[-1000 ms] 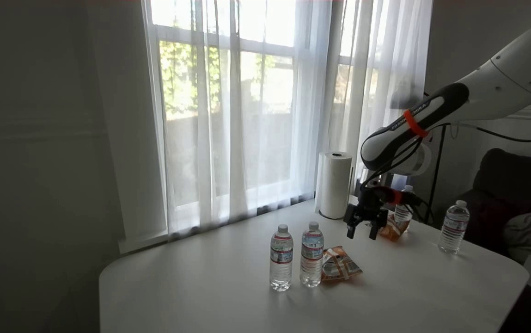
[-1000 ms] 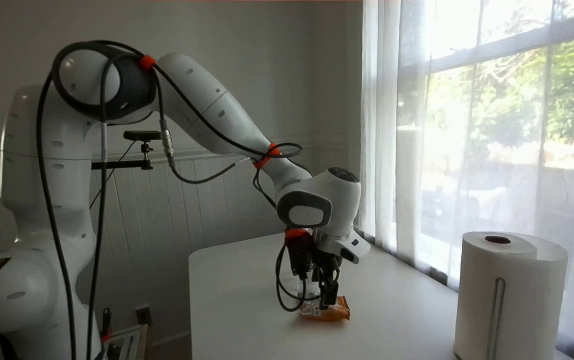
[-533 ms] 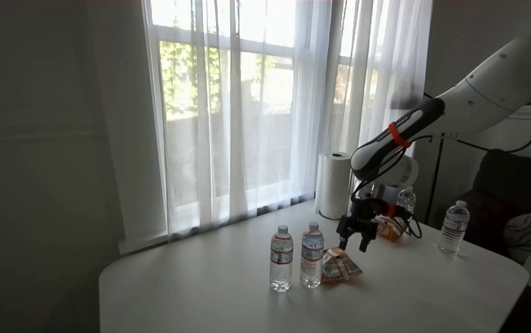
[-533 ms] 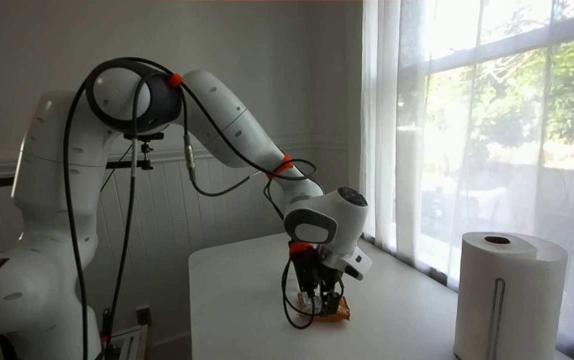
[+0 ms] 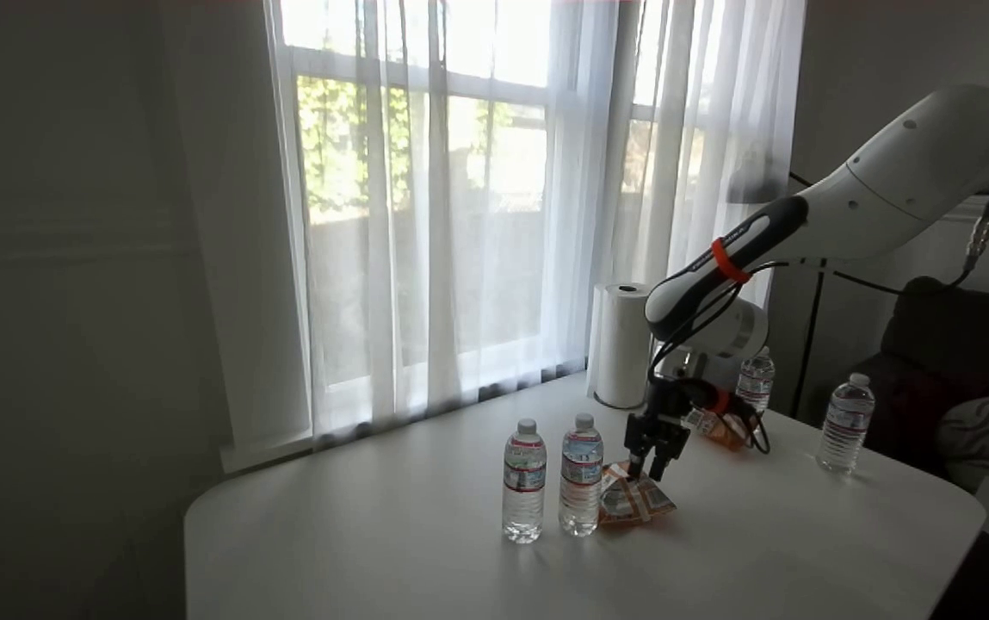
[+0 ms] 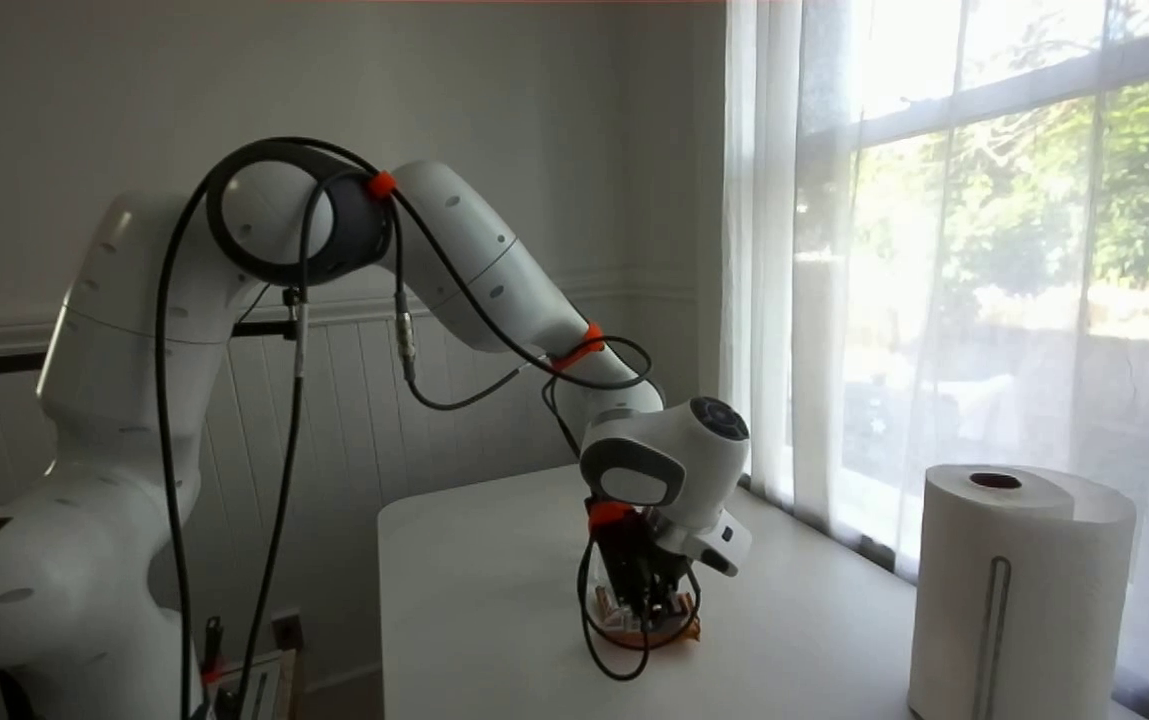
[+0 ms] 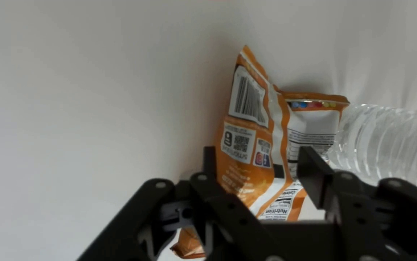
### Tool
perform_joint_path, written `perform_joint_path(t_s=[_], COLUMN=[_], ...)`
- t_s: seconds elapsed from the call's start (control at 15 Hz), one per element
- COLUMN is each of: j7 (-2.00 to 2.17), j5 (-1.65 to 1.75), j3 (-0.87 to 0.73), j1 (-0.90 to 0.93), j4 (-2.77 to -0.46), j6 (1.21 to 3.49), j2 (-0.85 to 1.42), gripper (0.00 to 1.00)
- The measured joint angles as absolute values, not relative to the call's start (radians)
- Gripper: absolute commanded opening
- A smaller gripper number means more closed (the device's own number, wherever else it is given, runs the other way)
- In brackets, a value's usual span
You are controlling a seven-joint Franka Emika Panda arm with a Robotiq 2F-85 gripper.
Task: Move two water bottles and the two packets to the right
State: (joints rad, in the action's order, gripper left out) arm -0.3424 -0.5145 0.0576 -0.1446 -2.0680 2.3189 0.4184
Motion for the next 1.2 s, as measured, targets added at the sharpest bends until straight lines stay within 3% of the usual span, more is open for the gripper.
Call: perform_joint_path(t_s=[0.27, 1.2], j7=[-0.37, -0.433], j5=[-0.514, -0.263], j3=[0.058, 0.013], j1=[-0.146, -0.153], j4=[-2.061, -2.082], j6=[2.329, 2.188], j2=[0.434, 0.339], gripper=[0.02, 0.01])
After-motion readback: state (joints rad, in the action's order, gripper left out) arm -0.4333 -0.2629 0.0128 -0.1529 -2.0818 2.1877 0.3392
